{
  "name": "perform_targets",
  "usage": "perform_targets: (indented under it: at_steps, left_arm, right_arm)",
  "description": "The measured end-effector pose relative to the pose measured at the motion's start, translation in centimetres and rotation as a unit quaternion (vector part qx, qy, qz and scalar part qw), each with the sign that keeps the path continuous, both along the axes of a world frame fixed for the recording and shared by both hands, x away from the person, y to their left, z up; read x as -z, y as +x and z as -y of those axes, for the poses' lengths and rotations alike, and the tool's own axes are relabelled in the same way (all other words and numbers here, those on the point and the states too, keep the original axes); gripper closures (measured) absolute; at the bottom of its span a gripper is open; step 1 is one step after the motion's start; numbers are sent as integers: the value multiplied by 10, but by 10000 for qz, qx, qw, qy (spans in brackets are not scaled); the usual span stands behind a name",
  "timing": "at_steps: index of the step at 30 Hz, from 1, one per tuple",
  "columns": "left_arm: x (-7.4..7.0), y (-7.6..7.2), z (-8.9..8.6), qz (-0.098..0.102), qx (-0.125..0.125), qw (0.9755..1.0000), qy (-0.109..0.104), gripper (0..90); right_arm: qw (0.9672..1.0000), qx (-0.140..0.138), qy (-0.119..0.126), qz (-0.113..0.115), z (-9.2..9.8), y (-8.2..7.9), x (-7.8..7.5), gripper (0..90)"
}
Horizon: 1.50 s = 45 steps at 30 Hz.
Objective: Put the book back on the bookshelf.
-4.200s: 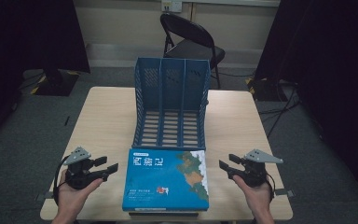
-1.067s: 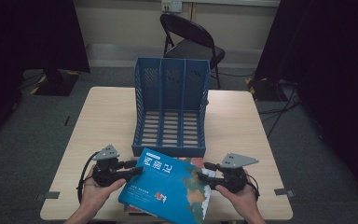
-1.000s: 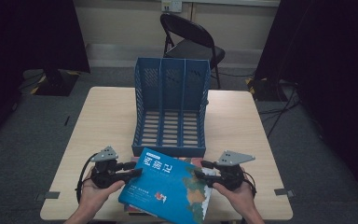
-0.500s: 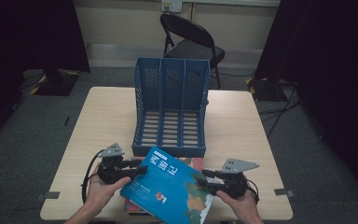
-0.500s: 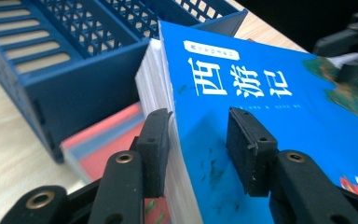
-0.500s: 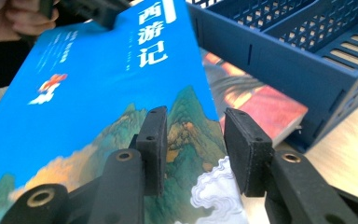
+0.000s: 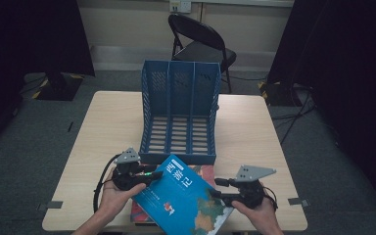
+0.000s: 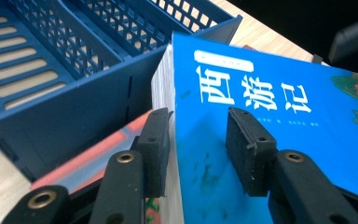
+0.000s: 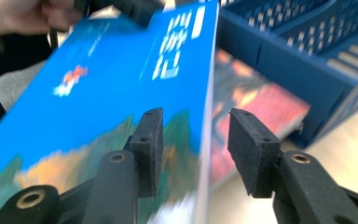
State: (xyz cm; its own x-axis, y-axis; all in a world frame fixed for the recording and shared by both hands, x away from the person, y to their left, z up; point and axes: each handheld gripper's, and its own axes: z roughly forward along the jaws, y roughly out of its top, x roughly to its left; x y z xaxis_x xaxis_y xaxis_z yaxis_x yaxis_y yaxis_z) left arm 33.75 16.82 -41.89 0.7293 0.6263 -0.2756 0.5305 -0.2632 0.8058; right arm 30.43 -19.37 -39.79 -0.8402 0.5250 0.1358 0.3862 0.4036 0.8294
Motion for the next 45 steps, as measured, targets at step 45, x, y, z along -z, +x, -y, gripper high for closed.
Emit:
perform_targets:
  at_steps: [45]
  left_arm:
    - [3, -69, -58, 53, -228, 9997, -101, 555]
  right_arm:
    - [9985, -393, -271, -261, -55, 42, 9, 586]
